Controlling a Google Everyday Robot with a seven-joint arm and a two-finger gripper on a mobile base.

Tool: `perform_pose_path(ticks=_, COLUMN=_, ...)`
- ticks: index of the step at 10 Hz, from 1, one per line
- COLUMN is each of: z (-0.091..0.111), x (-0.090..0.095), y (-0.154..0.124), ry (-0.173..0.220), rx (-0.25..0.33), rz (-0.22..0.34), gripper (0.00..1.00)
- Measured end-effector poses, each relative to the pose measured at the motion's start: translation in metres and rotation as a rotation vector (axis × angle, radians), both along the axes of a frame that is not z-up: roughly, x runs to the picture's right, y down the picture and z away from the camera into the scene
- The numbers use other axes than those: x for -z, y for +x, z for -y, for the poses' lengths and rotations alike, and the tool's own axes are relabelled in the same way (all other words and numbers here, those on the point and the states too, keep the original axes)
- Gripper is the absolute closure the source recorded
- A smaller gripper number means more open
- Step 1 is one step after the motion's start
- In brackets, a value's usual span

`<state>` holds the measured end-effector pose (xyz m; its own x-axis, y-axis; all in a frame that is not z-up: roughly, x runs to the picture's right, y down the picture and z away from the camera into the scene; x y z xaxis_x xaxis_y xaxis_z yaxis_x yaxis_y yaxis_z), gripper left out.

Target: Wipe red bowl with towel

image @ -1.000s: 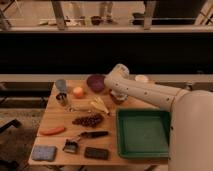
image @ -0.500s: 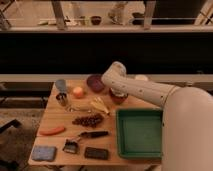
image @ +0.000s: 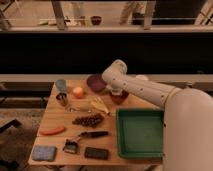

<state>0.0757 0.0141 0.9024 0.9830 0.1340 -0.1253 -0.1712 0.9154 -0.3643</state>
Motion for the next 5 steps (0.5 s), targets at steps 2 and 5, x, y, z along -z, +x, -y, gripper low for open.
perform_pose_path(ticks=2, z=0.0011, x=-0.0014, y=-0.0096, ry=-0.014, rx=-0.029, rz=0.053, gripper=1.0)
perform_pose_path(ticks=5, z=0.0025, x=-0.0043, y=-0.0052, ry=-0.043, rx=-0.109, rz=0.103, gripper=1.0)
